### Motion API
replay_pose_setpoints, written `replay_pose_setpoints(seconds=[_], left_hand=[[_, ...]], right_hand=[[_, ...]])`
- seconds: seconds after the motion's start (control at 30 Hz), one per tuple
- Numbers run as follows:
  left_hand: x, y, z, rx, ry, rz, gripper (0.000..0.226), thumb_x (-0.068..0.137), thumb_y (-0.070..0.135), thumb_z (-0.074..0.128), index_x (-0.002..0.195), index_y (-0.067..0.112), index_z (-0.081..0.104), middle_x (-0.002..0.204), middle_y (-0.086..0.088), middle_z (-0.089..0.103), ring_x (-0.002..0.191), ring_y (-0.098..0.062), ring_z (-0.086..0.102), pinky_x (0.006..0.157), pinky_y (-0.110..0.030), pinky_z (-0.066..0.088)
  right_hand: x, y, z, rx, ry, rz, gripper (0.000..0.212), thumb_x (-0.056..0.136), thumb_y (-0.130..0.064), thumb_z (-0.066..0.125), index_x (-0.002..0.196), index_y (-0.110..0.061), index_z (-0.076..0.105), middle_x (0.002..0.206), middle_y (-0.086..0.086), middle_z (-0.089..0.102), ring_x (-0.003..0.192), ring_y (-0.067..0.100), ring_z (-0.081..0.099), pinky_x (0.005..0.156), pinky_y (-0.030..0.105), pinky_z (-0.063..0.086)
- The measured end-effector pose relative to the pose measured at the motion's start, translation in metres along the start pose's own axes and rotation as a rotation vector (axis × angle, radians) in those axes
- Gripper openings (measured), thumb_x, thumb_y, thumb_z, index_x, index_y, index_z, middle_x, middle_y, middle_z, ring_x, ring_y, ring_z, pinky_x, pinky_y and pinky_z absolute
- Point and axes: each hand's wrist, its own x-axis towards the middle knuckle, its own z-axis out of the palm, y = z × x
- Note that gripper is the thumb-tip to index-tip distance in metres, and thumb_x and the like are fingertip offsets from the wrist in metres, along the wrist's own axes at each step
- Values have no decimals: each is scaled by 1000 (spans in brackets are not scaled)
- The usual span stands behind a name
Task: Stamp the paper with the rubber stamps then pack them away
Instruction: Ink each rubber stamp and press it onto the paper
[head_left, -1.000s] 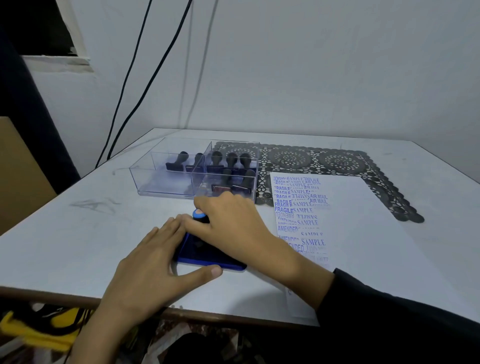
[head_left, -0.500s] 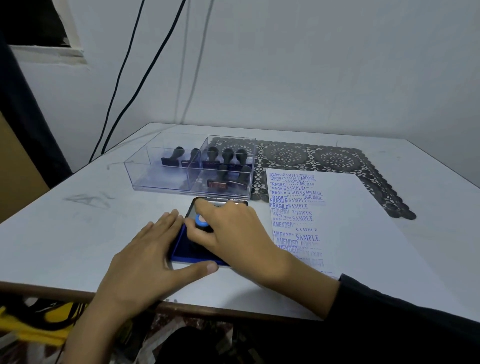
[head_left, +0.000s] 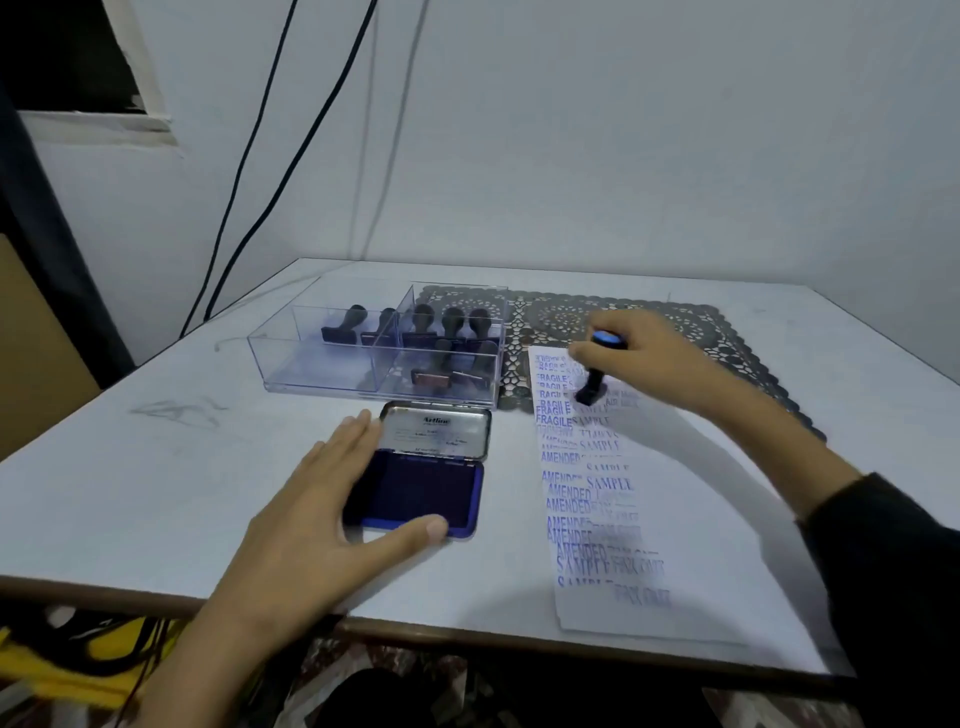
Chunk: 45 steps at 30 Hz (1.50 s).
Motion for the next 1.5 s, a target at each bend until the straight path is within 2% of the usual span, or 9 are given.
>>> replay_pose_setpoints(seconds=[0.17, 0.37, 0.67, 0.77, 0.87, 1.03, 1.17, 1.37, 1.5], left_hand=[[6, 57, 41, -87, -70, 260, 92, 70, 83, 43, 147, 46, 10, 146, 41, -6, 130, 26, -7, 100, 4, -5], [23, 94, 90, 36, -220, 327, 81, 91, 66, 33, 153, 27, -2, 156, 18, -17, 138, 9, -18, 104, -8, -15], [26, 96, 97, 223, -257, 358, 99, 71, 74, 9, 153, 21, 0, 158, 9, -14, 130, 10, -22, 103, -11, -21], [26, 95, 98, 203, -249, 362, 100, 73, 79, 14, 153, 22, 0, 158, 11, -14, 131, 11, -21, 105, -11, -18], [25, 89, 96, 149, -193, 373, 86, 86, 72, 23, 153, 25, -2, 158, 14, -14, 138, 9, -20, 109, -11, -16], [14, 71, 66, 63, 6, 351, 81, 79, 74, 25, 146, 38, -6, 146, 32, -17, 126, 25, -24, 102, -1, -16], [13, 33, 35, -34, 151, 217, 90, 68, 80, 38, 147, 43, 18, 145, 39, 3, 133, 23, -2, 105, 0, -1], [16, -15, 2, -90, 57, -35, 109, 48, 92, 49, 144, 50, 19, 147, 38, 10, 138, 12, 13, 117, -31, 20], [12, -20, 0, -41, -42, -73, 122, 42, 98, 48, 147, 48, 11, 152, 31, 13, 140, 5, 19, 116, -35, 27]], right_hand=[[-4, 37, -18, -75, -26, 71, 32, 90, -17, 59, 65, -8, 42, 60, 1, 39, 57, 16, 34, 58, 31, 23], [-6, 38, -6, -120, 57, 85, 34, 90, -17, 56, 63, -10, 36, 57, 2, 33, 53, 15, 25, 53, 32, 18], [-26, 34, 32, -406, 254, 147, 27, 90, -22, 49, 69, -13, 35, 56, 2, 40, 51, 20, 36, 47, 33, 23], [-18, 40, 27, -346, 205, 179, 31, 89, -23, 51, 64, -14, 35, 55, 2, 42, 52, 20, 38, 50, 32, 25], [-4, 38, 6, -31, 109, 273, 33, 90, -24, 59, 62, -13, 46, 56, 1, 46, 50, 13, 38, 50, 26, 27], [-3, 15, -20, 439, 244, 297, 37, 92, -35, 60, 66, -12, 46, 44, -7, 36, 35, 7, 25, 37, 15, 20], [-1, -10, -23, 526, 134, 317, 32, 93, -37, 57, 72, -14, 48, 41, -10, 34, 39, 10, 19, 38, 16, 15], [2, -51, -7, 550, -59, 209, 14, 92, -24, 54, 85, -12, 53, 53, -2, 42, 43, 12, 26, 43, 21, 17], [3, -74, 21, 489, -222, 107, 14, 94, -24, 57, 95, -11, 51, 53, 2, 49, 40, 11, 34, 40, 19, 22]])
